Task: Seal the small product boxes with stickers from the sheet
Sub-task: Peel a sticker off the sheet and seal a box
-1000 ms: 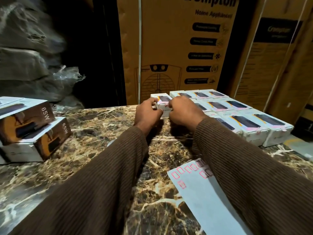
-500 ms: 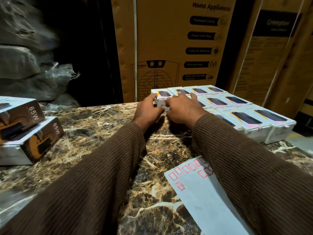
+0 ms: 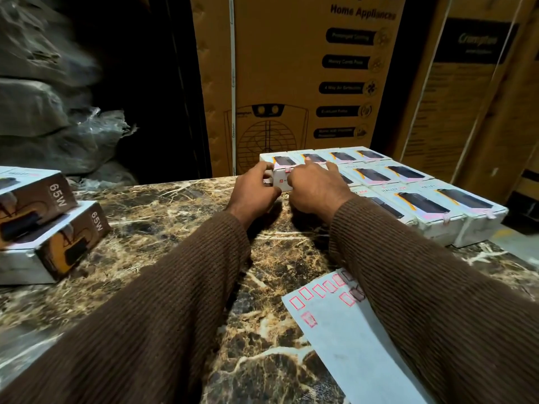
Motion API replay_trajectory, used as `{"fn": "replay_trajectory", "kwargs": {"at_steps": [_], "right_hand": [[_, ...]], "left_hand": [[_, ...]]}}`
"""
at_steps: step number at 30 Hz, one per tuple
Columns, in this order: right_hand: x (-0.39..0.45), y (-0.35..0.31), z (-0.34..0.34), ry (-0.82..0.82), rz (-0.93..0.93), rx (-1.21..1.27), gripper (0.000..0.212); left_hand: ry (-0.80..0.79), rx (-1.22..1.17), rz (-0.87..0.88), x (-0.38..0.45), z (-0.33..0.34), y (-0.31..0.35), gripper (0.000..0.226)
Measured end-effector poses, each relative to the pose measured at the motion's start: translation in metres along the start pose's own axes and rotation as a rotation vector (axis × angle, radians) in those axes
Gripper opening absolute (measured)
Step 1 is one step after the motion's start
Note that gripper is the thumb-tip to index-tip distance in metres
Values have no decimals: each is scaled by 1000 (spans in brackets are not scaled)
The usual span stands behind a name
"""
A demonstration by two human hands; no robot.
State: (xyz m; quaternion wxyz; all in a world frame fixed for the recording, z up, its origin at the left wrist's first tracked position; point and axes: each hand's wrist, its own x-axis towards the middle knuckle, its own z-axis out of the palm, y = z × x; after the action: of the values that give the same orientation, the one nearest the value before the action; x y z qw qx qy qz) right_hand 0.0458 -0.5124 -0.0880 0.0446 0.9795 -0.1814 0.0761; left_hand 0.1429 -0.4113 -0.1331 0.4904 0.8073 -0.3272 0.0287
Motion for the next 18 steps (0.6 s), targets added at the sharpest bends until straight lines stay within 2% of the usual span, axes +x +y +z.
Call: {"fn": "replay_trajectory", "kwargs": {"at_steps": [6, 18], "right_hand": [[-1, 1, -1, -1, -20, 24, 42], [2, 3, 3, -5, -24, 11, 44]], "left_hand": [[-6, -45, 16, -1, 1, 0, 54], [-32, -52, -2, -3, -1, 2, 57]]}}
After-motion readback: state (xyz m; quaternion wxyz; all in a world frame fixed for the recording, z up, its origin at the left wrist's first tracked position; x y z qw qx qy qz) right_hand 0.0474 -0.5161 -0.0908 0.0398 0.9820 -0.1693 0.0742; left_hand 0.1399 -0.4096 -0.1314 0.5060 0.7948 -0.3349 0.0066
